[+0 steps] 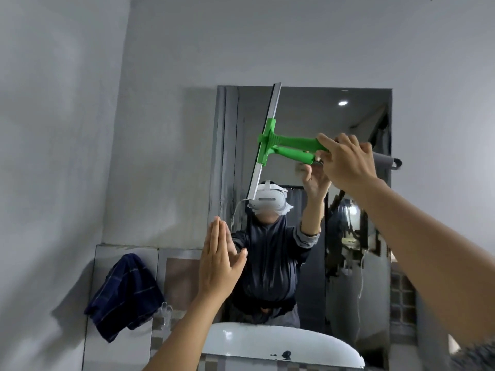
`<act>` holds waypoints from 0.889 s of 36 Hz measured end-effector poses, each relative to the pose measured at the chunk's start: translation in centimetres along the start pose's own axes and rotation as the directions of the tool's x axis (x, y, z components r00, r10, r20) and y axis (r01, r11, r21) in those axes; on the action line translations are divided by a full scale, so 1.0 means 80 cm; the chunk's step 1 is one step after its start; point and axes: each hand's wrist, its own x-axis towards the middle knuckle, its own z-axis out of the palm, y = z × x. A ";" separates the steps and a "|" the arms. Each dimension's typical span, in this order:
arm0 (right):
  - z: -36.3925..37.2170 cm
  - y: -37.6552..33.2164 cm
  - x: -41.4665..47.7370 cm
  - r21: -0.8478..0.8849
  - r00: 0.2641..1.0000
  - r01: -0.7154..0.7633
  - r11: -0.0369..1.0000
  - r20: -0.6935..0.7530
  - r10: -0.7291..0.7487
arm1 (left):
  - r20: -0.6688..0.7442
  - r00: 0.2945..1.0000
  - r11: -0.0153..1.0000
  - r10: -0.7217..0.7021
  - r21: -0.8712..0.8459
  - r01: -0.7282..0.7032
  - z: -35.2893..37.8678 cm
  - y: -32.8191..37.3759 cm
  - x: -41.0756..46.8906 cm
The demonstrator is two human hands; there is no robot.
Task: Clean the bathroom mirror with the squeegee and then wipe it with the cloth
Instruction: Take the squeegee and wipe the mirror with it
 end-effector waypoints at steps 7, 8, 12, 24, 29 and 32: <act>-0.020 0.036 -0.010 -0.041 0.999 -0.044 0.998 -0.002 0.044 | 0.006 1.000 0.999 -0.021 -0.034 0.021 0.003 0.001 0.001; -0.022 0.041 -0.012 -0.045 0.999 -0.052 0.998 0.001 0.052 | 0.005 1.000 0.999 -0.024 -0.042 0.024 0.004 0.001 0.001; -0.030 0.059 -0.019 -0.062 0.995 -0.095 0.994 -0.005 0.095 | 0.000 1.000 0.998 -0.024 -0.052 0.024 0.005 0.000 0.002; -0.039 0.091 -0.051 -0.055 0.970 -0.243 0.969 0.018 0.244 | 0.025 0.999 0.999 -0.043 -0.018 0.043 0.007 -0.001 0.002; -0.035 0.087 -0.066 -0.034 0.960 -0.280 0.959 0.015 0.280 | 0.055 0.998 0.999 -0.039 -0.001 0.040 0.005 -0.002 0.001; -0.033 0.083 -0.074 -0.018 0.952 -0.305 0.952 0.009 0.306 | 0.060 0.997 0.999 -0.042 0.000 0.042 0.003 -0.002 0.002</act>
